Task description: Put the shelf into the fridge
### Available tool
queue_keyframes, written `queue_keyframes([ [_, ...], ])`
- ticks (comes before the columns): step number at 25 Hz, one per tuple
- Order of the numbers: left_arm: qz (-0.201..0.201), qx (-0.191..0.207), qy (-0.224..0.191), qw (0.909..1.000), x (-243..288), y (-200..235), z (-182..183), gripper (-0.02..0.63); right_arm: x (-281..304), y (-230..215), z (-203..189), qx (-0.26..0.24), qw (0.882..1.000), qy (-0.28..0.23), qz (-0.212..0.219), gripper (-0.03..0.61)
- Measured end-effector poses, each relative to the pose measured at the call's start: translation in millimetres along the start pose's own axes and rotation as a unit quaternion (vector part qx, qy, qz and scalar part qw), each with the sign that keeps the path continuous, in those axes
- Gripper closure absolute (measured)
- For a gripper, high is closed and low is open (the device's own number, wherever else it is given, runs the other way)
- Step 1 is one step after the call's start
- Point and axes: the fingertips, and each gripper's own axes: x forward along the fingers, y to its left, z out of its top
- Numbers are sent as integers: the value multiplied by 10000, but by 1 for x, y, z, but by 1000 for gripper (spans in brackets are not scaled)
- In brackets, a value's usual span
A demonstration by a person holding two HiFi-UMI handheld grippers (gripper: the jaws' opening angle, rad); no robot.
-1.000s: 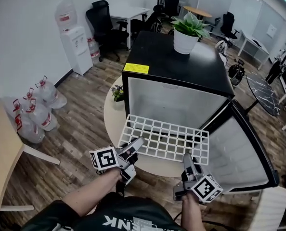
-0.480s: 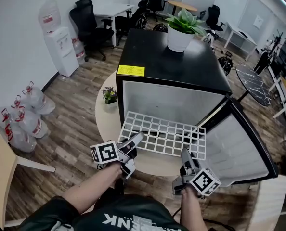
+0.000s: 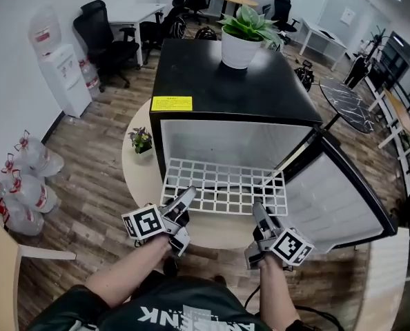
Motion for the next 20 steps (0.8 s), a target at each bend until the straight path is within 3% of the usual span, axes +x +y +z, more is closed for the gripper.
queue_keyframes([
  [11,71,134,-34,9999,4,3,-4,520,2,-20,3,-175,9996,134,-202,433],
  [17,238,122,-264,9993,11,3,-3,520,19,-19,13,9,9994,264,237,433],
  [20,316,194,-356,9987,12,3,-2,519,27,-14,11,335,9970,310,625,433],
])
